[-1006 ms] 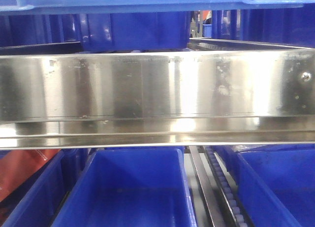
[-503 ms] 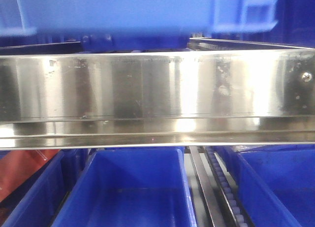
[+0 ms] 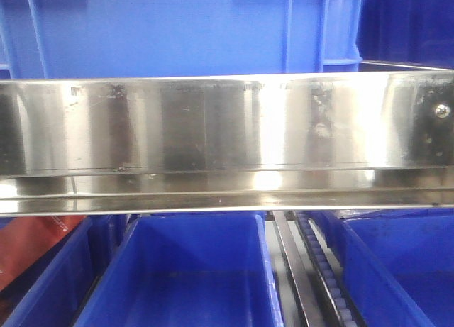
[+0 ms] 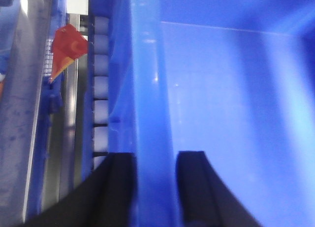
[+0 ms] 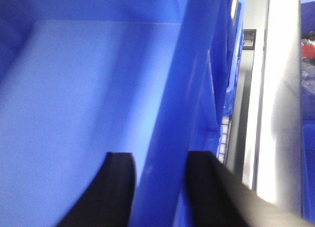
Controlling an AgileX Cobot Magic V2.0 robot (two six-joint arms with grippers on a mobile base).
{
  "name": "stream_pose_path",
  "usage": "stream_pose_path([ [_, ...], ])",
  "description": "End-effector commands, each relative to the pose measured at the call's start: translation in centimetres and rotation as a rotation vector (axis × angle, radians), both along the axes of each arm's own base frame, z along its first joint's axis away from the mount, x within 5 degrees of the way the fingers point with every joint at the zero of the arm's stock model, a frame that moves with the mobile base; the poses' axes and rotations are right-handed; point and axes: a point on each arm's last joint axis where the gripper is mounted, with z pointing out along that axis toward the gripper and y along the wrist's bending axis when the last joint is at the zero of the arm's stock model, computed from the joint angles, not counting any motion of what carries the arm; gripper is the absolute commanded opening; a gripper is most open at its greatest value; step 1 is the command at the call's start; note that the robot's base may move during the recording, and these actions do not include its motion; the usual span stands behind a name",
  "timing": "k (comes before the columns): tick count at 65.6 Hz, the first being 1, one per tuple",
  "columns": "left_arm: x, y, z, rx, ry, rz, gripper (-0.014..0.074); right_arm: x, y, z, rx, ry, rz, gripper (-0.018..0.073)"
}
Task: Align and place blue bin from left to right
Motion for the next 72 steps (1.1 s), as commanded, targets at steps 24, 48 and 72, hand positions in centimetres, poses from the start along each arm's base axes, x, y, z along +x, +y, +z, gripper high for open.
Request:
stream_pose_path([
  [24,-2.7,0.4,3.8,0.008,-0.090,-0.025,0.0526,-2.1,-2.0,4.4,-0.008,-0.138,-0.036,0.0559],
  [48,-10.6,2.6,10.4,0.136,-0.220,0.033,0.0080,-9.8,-5.7,10.8,-0.141,-0.230,-0.103,-0.0092],
  [72,-17.5,3.5,6.7,0.149,-0.332,0.044,-0.0111,-17.9,-7.2,8.1,-0.242,-0.368,-0.174,-0.0070],
])
